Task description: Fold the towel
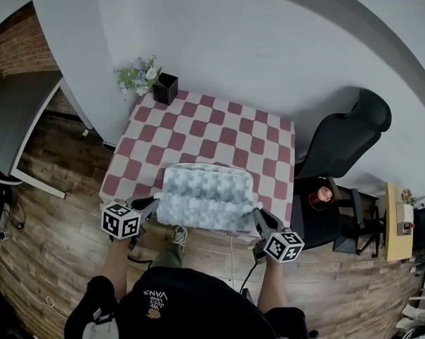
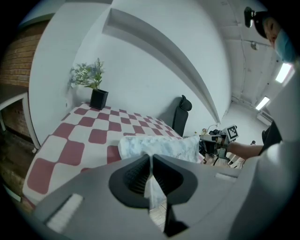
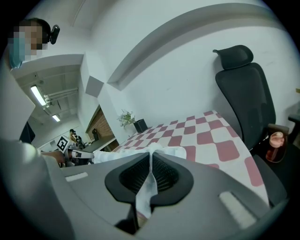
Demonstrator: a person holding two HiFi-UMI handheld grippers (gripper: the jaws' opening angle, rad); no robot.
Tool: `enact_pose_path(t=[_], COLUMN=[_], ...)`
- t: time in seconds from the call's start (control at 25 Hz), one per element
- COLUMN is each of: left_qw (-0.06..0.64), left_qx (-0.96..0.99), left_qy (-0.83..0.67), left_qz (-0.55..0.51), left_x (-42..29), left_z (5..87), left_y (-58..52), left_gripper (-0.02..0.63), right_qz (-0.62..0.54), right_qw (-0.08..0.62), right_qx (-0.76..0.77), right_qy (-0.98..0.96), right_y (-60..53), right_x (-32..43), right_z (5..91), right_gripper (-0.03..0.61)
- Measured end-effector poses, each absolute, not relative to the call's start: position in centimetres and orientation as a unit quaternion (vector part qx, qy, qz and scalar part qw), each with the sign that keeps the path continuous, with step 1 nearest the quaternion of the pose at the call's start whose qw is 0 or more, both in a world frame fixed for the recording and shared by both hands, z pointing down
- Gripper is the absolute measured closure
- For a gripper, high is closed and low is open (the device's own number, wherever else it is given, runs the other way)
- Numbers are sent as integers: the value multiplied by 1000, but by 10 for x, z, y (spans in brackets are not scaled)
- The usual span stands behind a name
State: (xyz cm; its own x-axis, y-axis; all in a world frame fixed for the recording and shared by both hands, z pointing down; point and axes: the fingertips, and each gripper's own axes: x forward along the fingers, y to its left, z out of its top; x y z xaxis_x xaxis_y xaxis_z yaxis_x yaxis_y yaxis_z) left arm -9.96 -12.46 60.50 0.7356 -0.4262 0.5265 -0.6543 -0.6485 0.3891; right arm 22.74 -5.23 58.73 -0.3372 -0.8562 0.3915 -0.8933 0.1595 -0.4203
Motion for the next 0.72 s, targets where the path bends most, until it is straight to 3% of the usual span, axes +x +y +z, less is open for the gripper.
enact_pose_path(t=[0.72], left_qw=[312], left_qx=[859], left_qy=[-299], left_qz=[274], left_x=[-72], left_z=[661], left_y=[-251], left_gripper=[592], right_qz=[335], right_qw=[107], right_qx=[608], right_qy=[-711], right_y=[-182], right_x=[259], right_z=[644], right_gripper=[555])
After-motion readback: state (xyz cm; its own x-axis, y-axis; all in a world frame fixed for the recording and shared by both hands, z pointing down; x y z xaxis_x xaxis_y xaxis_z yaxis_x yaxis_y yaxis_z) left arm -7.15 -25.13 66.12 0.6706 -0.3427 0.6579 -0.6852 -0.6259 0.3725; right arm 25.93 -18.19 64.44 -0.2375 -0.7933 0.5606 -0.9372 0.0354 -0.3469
